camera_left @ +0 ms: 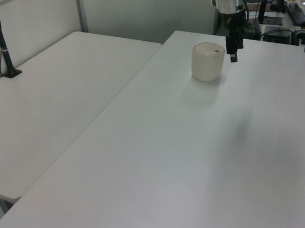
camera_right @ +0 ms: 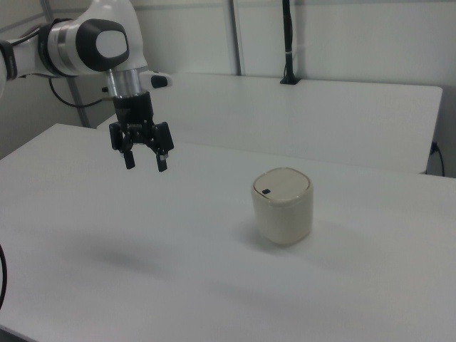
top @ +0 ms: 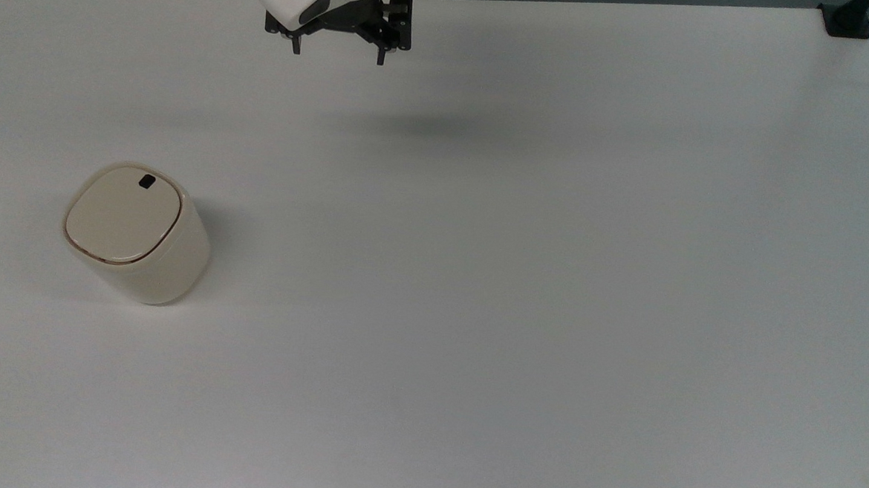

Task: Open the trash bin

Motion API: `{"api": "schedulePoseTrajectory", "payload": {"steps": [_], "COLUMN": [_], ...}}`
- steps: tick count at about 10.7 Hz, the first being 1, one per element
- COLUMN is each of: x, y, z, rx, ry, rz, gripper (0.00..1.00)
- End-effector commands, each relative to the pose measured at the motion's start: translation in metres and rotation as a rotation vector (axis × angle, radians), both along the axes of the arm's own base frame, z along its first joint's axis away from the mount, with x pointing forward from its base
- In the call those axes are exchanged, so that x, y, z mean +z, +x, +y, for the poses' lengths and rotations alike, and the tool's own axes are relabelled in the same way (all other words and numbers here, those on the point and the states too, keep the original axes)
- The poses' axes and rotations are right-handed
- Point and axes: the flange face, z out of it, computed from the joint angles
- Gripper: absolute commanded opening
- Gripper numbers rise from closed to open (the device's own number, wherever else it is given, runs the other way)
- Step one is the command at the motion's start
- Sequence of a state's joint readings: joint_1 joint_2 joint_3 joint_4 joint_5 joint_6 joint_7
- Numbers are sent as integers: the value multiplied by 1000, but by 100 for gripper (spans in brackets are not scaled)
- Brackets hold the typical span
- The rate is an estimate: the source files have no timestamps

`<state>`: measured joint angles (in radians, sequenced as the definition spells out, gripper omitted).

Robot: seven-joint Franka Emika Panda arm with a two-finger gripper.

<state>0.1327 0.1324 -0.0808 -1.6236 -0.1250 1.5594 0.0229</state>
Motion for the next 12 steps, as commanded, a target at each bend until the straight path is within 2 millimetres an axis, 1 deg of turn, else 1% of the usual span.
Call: {"api": "schedulePoseTrajectory", "payload": {"steps": [1, 2, 4, 7, 8, 10, 12], "x": [-31, -31, -18, -14, -7, -1, 8], "y": [-17, -18, -13, -11, -9, -6, -4], "z": [18, 22, 16, 12, 11, 4, 3], "rx": [34, 45, 35, 28, 27, 15, 10], "ry": [-20, -27, -26, -25, -24, -21, -18], "rz": [85, 85, 53, 41, 24, 8, -14], "gripper": [100, 100, 100, 100, 100, 100, 100]}}
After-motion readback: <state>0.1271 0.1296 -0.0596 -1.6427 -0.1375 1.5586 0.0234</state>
